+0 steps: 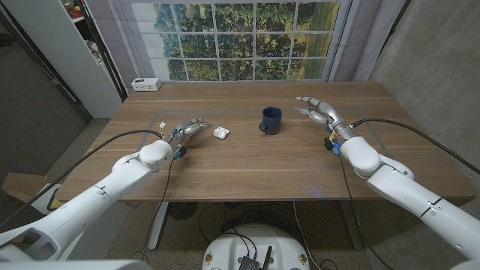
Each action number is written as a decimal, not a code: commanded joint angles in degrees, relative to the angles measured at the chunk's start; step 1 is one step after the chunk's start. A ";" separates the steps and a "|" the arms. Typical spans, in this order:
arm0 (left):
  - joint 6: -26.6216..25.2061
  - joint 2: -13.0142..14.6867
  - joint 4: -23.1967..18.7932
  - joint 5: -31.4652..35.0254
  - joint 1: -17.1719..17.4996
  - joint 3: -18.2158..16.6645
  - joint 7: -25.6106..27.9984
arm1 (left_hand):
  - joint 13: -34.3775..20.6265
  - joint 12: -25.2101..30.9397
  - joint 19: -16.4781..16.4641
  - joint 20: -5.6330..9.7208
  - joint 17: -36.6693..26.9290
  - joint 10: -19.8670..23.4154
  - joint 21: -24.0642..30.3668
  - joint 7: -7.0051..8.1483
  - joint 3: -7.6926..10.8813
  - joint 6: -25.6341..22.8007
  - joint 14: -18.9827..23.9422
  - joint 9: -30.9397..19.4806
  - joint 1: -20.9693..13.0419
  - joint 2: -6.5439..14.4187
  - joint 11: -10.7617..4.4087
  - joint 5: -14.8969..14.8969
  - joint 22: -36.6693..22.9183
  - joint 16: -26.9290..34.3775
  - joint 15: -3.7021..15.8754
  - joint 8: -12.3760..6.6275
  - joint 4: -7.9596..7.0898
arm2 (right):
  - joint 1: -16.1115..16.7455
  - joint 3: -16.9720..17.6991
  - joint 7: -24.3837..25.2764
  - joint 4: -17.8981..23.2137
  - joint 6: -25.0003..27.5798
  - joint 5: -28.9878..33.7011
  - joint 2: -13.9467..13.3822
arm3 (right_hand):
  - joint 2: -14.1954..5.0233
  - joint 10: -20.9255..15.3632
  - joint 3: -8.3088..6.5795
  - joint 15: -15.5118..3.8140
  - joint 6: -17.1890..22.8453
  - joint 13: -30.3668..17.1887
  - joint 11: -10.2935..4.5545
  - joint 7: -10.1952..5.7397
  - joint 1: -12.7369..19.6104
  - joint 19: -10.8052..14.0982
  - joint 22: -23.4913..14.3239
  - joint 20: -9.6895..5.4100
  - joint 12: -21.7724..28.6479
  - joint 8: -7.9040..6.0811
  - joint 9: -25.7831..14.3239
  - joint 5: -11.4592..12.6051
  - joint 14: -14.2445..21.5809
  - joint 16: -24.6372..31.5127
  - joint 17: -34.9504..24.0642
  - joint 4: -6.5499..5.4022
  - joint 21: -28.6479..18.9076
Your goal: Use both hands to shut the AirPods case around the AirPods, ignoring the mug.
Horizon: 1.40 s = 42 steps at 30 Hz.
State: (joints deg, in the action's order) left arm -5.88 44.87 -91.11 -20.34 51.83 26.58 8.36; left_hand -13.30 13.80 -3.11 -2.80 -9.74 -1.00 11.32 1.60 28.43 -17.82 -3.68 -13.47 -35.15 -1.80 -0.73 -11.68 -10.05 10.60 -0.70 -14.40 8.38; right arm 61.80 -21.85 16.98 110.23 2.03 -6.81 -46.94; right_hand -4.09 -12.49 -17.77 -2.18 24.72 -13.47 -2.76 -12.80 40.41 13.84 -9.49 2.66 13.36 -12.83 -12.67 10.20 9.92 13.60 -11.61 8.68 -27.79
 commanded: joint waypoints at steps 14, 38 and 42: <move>10.40 1.34 1.01 1.35 3.56 -3.32 -0.03 | 0.16 0.68 -1.66 -0.30 -0.18 1.66 0.17 3.20 -1.75 -0.52 1.10 0.13 -0.01 -0.90 -1.14 -0.70 -0.09 0.27 1.39 0.59 -0.49 | -4.28 -11.65 -1.91 6.57 10.25 20.54 0.37 | 0.99 4.49 -0.17 -5.53 2.16 -1.19 -2.00 -0.07 6.17 -2.95 -0.08 -2.94 -1.10 -0.50 -1.02 0.55 -5.32 -1.34 -0.25 0.98 5.84; 14.56 -0.24 4.57 3.21 2.56 -3.42 -0.15 | 0.26 1.08 -2.39 -0.28 -0.17 2.91 0.34 3.06 -2.59 -1.71 2.34 0.24 0.29 -0.05 -1.64 -0.68 -0.15 0.40 2.12 0.55 -1.12 | -5.96 -16.48 -5.86 5.49 6.70 28.15 3.40 | -1.34 -6.59 2.83 -9.10 7.76 -6.46 -3.49 -0.13 9.21 12.35 -2.15 -5.89 7.25 -1.65 -1.72 0.38 8.30 11.31 -11.79 -0.10 2.19; 14.25 -0.13 4.81 3.74 2.36 -3.28 -0.12 | 0.27 1.11 -2.42 -0.27 -0.17 3.03 0.33 3.04 -2.68 -1.67 2.36 0.25 0.33 0.07 -1.62 -0.66 -0.15 0.37 2.11 0.61 -1.18 | -8.50 -18.06 -9.00 3.36 5.08 28.97 4.15 | -1.15 -5.78 3.16 -9.07 7.47 -7.21 -3.67 -0.12 9.92 11.51 -2.25 -5.92 7.52 -1.27 -1.54 0.42 6.35 11.44 -13.24 0.22 2.27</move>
State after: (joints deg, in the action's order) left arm 7.48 45.22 -87.72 -17.68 54.81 23.17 8.01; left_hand -13.05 14.64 -4.92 -3.04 -9.73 1.65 11.32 4.69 25.91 -19.12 -1.73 -13.04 -34.83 -2.09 -2.16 -12.10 -10.11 10.60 1.24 -13.96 7.28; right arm 56.86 -36.93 13.90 116.47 10.93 19.13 -44.12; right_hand -5.30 -18.52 -14.92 -2.38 31.76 -20.11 -6.13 -12.89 49.35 25.72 -11.61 -2.47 20.50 -14.20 -14.20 10.42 17.50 24.84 -23.85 8.83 -25.24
